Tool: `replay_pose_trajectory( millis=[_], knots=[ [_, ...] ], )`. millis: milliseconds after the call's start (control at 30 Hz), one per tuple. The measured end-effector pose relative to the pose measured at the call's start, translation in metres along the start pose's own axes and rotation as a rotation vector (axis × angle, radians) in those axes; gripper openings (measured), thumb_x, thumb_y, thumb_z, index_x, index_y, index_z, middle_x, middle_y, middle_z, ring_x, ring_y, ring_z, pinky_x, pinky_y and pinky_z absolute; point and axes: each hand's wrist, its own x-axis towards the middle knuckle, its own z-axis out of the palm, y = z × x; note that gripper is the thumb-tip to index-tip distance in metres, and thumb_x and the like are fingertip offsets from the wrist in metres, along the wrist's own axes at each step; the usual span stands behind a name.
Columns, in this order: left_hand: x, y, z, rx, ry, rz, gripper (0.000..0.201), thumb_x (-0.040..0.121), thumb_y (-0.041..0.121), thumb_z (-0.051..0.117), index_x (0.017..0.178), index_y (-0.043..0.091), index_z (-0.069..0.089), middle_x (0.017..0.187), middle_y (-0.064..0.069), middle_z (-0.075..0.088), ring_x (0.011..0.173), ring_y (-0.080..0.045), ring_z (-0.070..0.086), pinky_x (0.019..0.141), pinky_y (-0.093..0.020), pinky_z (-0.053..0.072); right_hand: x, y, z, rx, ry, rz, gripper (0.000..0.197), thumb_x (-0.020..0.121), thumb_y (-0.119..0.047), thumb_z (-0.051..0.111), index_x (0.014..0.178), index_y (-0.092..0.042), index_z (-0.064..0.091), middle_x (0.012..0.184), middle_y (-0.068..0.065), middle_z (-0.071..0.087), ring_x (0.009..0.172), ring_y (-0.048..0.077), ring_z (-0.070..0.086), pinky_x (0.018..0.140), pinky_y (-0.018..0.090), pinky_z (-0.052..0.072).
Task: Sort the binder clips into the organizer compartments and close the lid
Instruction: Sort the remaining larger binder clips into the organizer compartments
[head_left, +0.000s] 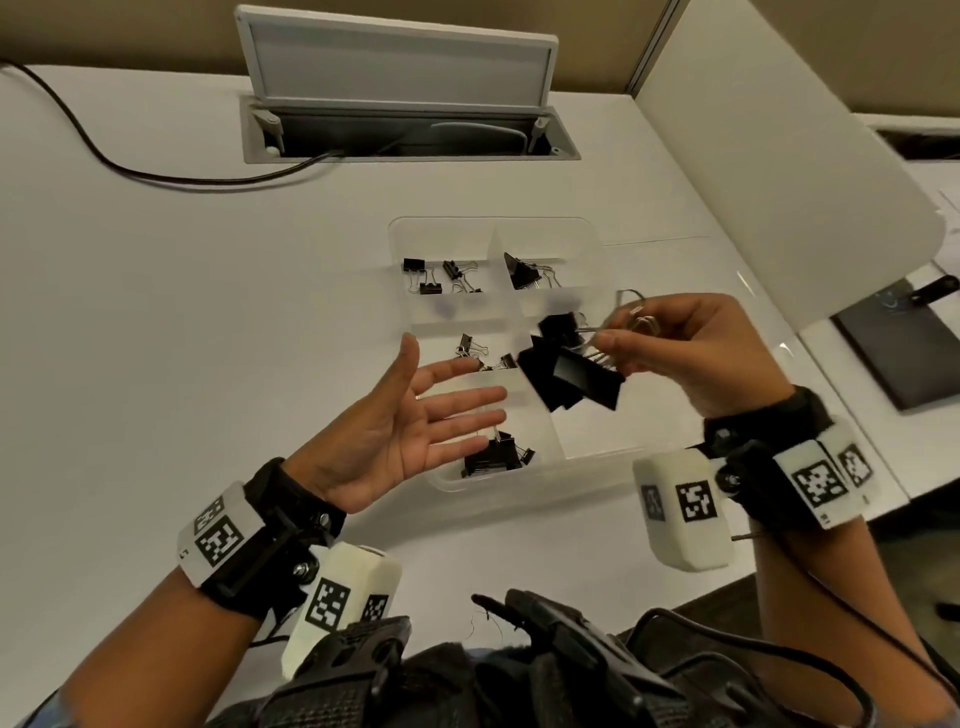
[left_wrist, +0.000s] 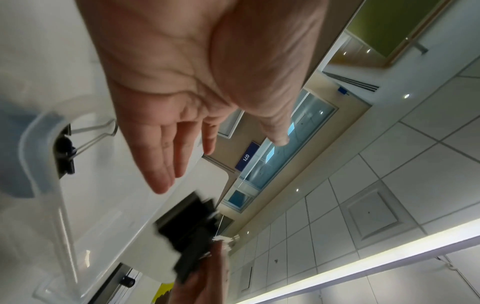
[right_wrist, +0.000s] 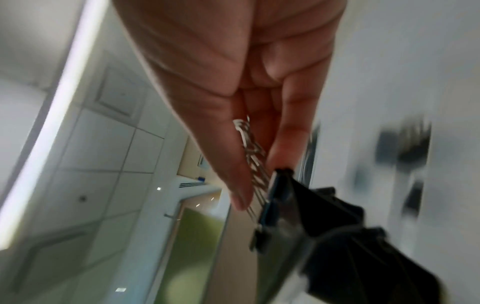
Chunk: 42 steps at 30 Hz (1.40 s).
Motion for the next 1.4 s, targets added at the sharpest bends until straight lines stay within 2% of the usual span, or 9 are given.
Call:
replay_pose_trajectory(
  millis=[200,467,633,800,933,1067,1167,1300,1400],
  knots=[
    [-0.001,0.001,-0.005,-0.022,0.101,0.051,0.065,0.08,0.06,0.041,0.125,0.015,0.05,0.124,-0.013,0.064,0.116,-0.026,0.061,0.089,-0.036,0.054,-0.007,0.027,-0.024,-0.53,0.153,0.128,0.01,0.068,-0.018,0.08,0.076,-0.017,0.073,0.058,-0.006,0.069,0.062,0.013,0.066,0.063,0.023,0.055],
    [0.001,-0.003,-0.005,-0.047,0.136,0.032,0.052,0.088,0.047,0.04,0.125,0.013,0.05,0.122,-0.013,0.065,0.113,-0.025,0.062,0.089,-0.038,0.053,-0.01,0.051,0.002,-1.057,0.344,0.013,0.026,0.076,-0.028,0.073,0.094,-0.009,0.072,0.089,0.009,0.073,0.081,0.022,0.064,0.074,0.021,0.04],
    [0.002,-0.003,-0.006,-0.055,0.139,0.031,0.05,0.087,0.045,0.042,0.124,0.012,0.051,0.12,-0.014,0.066,0.112,-0.025,0.063,0.089,-0.038,0.053,-0.018,0.045,0.014,-0.895,0.063,0.091,0.043,0.066,-0.036,0.079,0.101,-0.012,0.071,0.095,0.002,0.072,0.069,0.004,0.059,0.075,0.018,0.05],
    [0.003,-0.004,-0.006,-0.078,0.141,0.036,0.05,0.086,0.044,0.043,0.123,0.011,0.051,0.121,-0.014,0.065,0.112,-0.025,0.063,0.089,-0.038,0.053,-0.013,0.024,-0.01,-0.919,0.216,0.012,0.03,0.074,-0.026,0.075,0.101,-0.014,0.07,0.096,0.007,0.072,0.063,0.013,0.062,0.079,0.025,0.051],
    [0.003,-0.005,-0.006,-0.084,0.138,0.044,0.048,0.087,0.043,0.043,0.123,0.011,0.051,0.121,-0.014,0.065,0.111,-0.025,0.063,0.088,-0.037,0.054,-0.005,0.025,-0.002,-0.944,0.135,-0.011,0.02,0.081,-0.018,0.068,0.1,-0.013,0.071,0.094,0.004,0.073,0.067,0.011,0.061,0.071,-0.001,0.037],
    [0.002,-0.004,-0.007,-0.098,0.145,0.05,0.045,0.088,0.041,0.042,0.121,0.011,0.052,0.12,-0.015,0.066,0.11,-0.025,0.064,0.087,-0.037,0.055,-0.001,0.04,0.021,-0.928,-0.169,0.092,0.031,0.08,-0.03,0.069,0.109,-0.019,0.067,0.103,0.003,0.07,0.083,0.012,0.066,0.079,0.019,0.052],
    [0.001,-0.004,-0.009,-0.112,0.15,0.059,0.044,0.088,0.041,0.043,0.118,0.011,0.054,0.12,-0.015,0.066,0.11,-0.025,0.064,0.087,-0.036,0.055,-0.002,0.043,0.022,-0.894,-0.219,0.1,0.029,0.082,-0.03,0.067,0.109,-0.02,0.067,0.1,0.004,0.07,0.082,0.013,0.066,0.082,0.027,0.055],
    [0.001,-0.005,-0.009,-0.127,0.148,0.066,0.043,0.088,0.04,0.044,0.118,0.011,0.054,0.119,-0.015,0.066,0.109,-0.025,0.065,0.087,-0.036,0.055,-0.003,0.039,0.023,-0.75,-0.284,0.106,0.041,0.076,-0.034,0.071,0.116,-0.027,0.062,0.101,0.0,0.066,0.085,0.012,0.066,0.08,0.027,0.056],
    [0.003,-0.005,-0.008,-0.124,0.148,0.065,0.043,0.089,0.039,0.043,0.118,0.01,0.054,0.118,-0.015,0.067,0.109,-0.025,0.065,0.085,-0.036,0.056,-0.001,0.043,0.034,-0.897,-0.266,0.058,0.039,0.076,-0.041,0.07,0.111,-0.024,0.064,0.096,-0.002,0.064,0.077,0.011,0.064,0.077,0.025,0.054]
  ],
)
